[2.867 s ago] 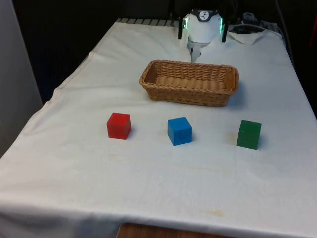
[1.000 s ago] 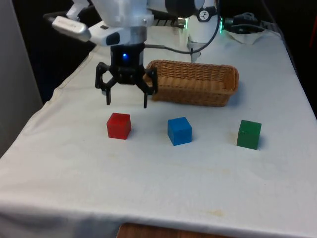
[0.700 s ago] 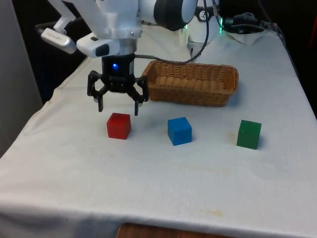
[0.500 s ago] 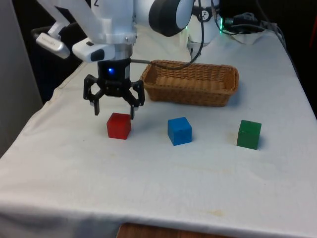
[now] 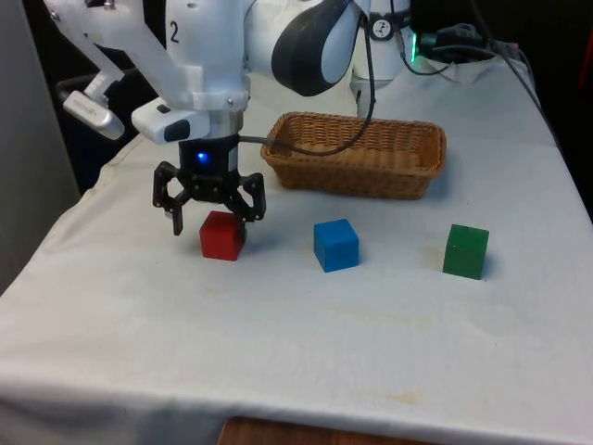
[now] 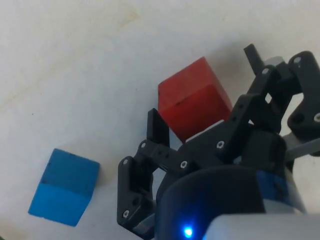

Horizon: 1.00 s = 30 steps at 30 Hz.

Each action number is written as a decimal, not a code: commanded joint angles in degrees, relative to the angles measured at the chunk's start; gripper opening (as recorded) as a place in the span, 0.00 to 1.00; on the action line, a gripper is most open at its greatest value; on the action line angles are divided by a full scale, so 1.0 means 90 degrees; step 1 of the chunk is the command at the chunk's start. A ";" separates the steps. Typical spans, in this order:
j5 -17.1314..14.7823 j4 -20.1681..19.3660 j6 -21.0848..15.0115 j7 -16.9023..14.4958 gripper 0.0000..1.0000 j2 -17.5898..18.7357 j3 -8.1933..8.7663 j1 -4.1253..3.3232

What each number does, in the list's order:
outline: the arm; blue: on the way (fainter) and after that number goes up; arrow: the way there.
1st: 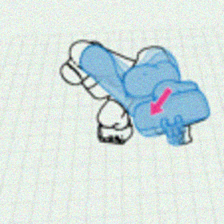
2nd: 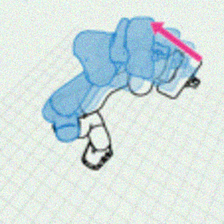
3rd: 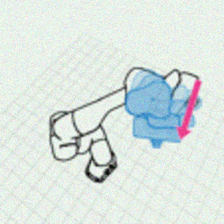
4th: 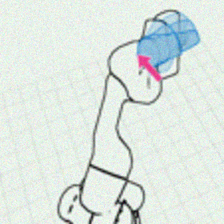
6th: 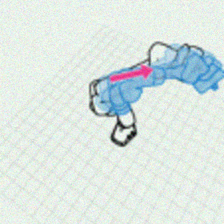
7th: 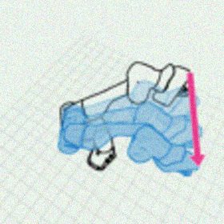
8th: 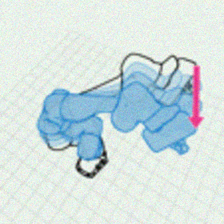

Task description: Pick up exactly two blocks and place them into the basket.

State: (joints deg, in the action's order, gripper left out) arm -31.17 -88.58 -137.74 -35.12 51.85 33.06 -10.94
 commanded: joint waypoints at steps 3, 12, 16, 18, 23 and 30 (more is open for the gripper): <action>-0.0045 0.0051 -0.0013 -0.0045 1.00 0.0070 -0.0013 0.0057; -0.0134 0.0045 -0.0019 -0.0153 1.00 0.0140 0.0051 0.0083; -0.0140 0.0045 -0.0019 -0.0166 1.00 0.0146 0.0057 0.0095; -0.0140 0.0045 -0.0019 -0.0166 1.00 0.0146 0.0057 0.0095; -0.0140 0.0045 -0.0019 -0.0166 0.75 0.0153 0.0057 0.0095; -0.0134 0.0019 -0.0019 -0.0153 0.00 0.0134 0.0083 0.0076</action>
State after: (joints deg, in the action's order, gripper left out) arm -32.26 -88.52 -137.74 -36.38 52.94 33.92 -10.43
